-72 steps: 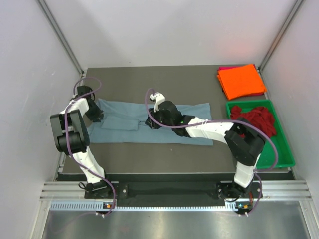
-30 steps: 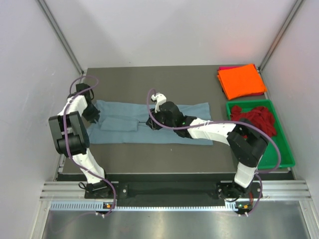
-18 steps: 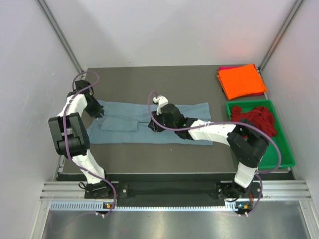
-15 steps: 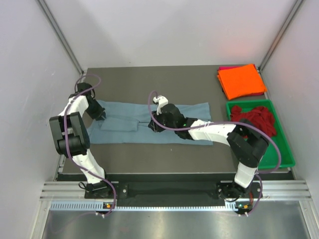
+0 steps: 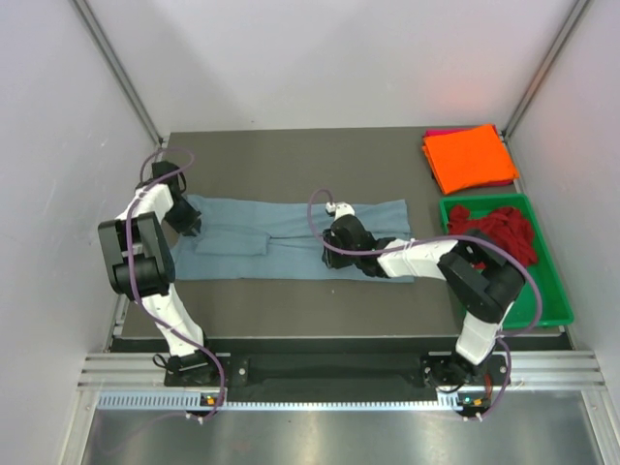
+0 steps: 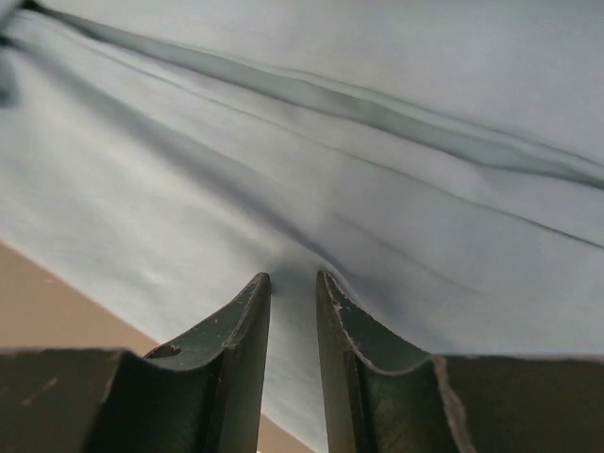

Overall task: Fold and stack the t-shirts
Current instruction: Fold the tshirt

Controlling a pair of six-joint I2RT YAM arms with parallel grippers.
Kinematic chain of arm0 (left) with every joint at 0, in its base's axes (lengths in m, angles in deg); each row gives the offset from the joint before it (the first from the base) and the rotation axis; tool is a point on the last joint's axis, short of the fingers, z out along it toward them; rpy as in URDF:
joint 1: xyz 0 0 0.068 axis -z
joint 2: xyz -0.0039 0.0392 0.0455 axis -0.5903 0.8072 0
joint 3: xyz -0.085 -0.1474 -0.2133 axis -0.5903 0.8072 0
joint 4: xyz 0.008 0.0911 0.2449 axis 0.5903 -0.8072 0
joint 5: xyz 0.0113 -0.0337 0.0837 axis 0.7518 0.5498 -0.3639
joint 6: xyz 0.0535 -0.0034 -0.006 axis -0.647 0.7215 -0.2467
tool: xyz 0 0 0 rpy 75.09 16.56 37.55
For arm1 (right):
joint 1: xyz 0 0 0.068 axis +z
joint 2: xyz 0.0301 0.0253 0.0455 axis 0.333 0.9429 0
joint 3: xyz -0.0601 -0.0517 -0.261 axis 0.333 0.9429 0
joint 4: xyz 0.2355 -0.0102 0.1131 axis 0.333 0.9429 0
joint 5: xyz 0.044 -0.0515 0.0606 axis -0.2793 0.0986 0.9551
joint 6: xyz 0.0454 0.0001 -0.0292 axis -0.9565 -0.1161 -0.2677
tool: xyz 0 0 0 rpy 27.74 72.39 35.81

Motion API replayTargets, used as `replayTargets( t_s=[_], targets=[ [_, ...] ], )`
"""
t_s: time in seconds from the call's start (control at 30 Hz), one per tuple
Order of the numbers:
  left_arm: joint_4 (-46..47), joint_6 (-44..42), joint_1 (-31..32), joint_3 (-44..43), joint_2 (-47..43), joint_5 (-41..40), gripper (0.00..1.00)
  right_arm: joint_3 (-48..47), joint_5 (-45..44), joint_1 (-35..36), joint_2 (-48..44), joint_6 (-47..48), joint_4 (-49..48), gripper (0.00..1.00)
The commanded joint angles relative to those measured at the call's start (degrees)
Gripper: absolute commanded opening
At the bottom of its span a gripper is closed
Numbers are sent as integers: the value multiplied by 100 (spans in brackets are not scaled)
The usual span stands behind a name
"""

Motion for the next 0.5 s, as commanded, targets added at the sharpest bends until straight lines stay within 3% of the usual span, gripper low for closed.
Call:
replayTargets(
  t_s=[0.0, 0.3, 0.47],
  targets=[
    [-4, 54, -13, -666, -162, -194, 22, 52, -423, -121, -457, -93, 270, 27],
    [849, -192, -30, -1613, 575, 719, 26, 70, -749, -797, -1415, 258, 1273, 28],
    [840, -350, -48, -2152, 1208, 545, 27, 158, -757, -947, -1626, 391, 1327, 28]
  ],
)
